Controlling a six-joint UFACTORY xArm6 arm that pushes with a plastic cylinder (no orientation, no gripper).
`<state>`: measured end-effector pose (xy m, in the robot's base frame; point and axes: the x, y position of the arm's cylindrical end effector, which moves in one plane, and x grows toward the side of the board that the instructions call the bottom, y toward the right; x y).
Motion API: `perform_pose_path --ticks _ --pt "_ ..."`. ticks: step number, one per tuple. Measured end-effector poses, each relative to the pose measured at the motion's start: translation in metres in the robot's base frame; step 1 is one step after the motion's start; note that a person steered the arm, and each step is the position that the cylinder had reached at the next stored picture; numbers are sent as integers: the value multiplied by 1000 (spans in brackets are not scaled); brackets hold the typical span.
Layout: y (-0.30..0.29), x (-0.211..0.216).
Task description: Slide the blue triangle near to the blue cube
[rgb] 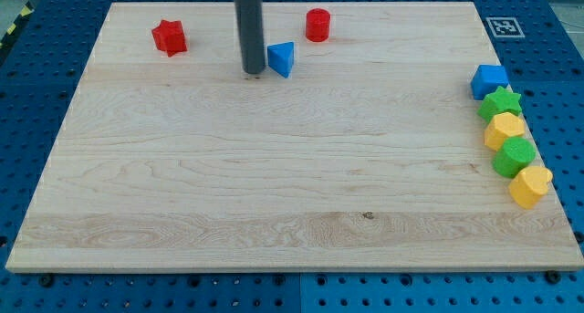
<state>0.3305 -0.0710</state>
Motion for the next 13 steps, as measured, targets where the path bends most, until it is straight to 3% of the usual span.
perform_pose_path --ticks 1,3,5,7,9,10,13 --pt "8 -10" --pt "80 -10" --pt "82 15" --pt "130 15" --pt "135 -15" --pt "166 -15" --pt "169 14"
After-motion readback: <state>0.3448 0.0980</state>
